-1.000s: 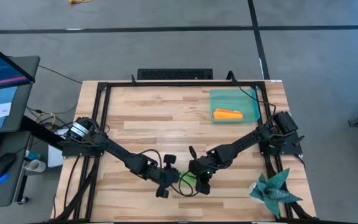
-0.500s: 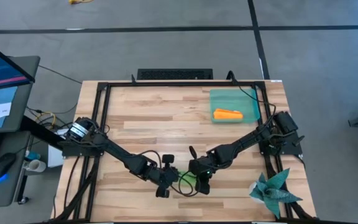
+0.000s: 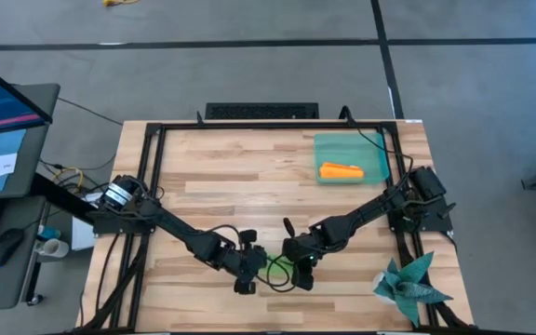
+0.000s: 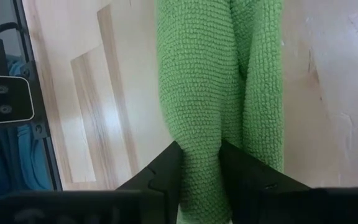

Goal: Roll microfiber towels into tight, uniform cylinder then place into a basket
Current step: Roll the green towel

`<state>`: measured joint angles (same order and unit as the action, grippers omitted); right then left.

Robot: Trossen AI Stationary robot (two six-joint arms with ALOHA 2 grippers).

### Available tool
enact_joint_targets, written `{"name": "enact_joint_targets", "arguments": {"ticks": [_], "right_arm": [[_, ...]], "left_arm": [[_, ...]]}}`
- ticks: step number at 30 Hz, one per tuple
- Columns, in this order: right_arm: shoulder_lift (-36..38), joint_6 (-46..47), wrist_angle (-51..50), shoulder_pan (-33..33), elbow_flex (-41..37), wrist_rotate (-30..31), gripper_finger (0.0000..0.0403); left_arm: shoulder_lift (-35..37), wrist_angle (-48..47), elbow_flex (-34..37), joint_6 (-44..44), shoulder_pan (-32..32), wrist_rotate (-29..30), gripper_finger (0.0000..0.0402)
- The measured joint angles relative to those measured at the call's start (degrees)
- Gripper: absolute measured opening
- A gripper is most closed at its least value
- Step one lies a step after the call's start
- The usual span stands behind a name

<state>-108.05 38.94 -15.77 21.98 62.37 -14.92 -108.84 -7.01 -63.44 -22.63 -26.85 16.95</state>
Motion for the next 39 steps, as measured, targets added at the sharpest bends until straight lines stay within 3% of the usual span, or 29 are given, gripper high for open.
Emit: {"name": "enact_joint_targets", "arguments": {"ticks": [15, 28, 39], "right_arm": [[0.0, -1.3, 0.0, -0.2, 0.0, 0.2, 0.0123], [0.0, -0.4, 0.7, -0.1, 0.0, 0.4, 0.0125], [0.0, 3.5, 0.5, -0.5, 0.0, 0.1, 0.0198]], "left_arm": [[0.0, -0.3, 0.0, -0.9, 0.2, 0.0, 0.0017], [-5.2, 1.1, -0.3, -1.2, 0.2, 0.3, 0.0017], [-5.3, 0.0, -0.2, -7.7, 0.2, 0.0, 0.0017]]}}
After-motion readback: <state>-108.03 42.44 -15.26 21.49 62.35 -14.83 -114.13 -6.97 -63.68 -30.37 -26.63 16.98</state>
